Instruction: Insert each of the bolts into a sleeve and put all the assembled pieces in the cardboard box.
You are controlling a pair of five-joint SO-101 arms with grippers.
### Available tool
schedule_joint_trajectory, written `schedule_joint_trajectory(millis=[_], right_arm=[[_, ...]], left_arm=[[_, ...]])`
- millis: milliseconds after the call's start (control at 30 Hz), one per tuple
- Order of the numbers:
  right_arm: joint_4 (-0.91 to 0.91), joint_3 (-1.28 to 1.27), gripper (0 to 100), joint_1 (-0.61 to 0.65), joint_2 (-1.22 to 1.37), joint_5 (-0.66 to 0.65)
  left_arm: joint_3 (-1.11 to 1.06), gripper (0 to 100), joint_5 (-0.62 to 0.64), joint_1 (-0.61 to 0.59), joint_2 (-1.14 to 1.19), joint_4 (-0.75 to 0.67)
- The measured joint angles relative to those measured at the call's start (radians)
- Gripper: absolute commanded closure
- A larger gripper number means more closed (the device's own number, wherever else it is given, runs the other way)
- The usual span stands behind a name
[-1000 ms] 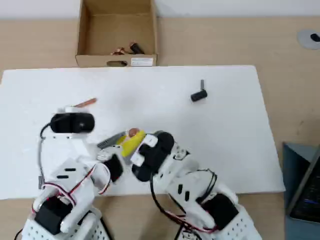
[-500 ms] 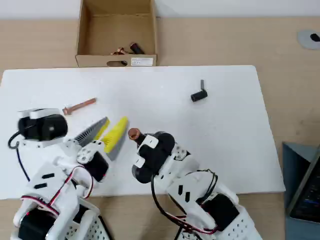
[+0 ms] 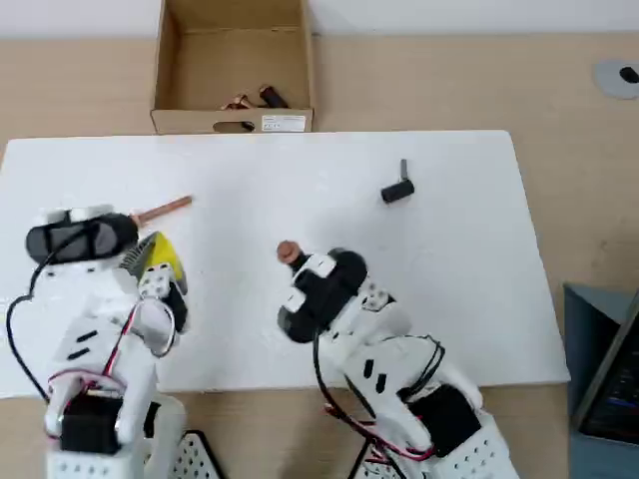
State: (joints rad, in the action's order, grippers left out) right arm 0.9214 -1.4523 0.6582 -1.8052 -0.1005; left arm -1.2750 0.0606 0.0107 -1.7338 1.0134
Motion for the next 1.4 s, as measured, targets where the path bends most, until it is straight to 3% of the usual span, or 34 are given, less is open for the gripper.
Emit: schedule_joint_trajectory(millis=[267,433,733,1167,1400], right_arm=[[0.064,0.006,98.9,-0.215,0.000,0.121],[0.106,0.146,98.9,-0.270,0.084,0.143],[0.107,0.600,98.9,-0.278,0.647,0.253],[-0.008,1.234,98.9,-0.278,1.453,0.252],[-0.104,1.564,98.9,-0.278,1.847,0.161]], left_arm=[[-0.287,100,-0.106,-0.068,0.002,-0.184],[-0.404,100,-0.114,-0.068,0.002,-0.285],[-0.411,99,-0.114,-0.071,0.003,-0.310],[-0.411,100,-0.114,-0.071,0.003,-0.235],[-0.411,100,-0.114,-0.071,0.003,-0.235]])
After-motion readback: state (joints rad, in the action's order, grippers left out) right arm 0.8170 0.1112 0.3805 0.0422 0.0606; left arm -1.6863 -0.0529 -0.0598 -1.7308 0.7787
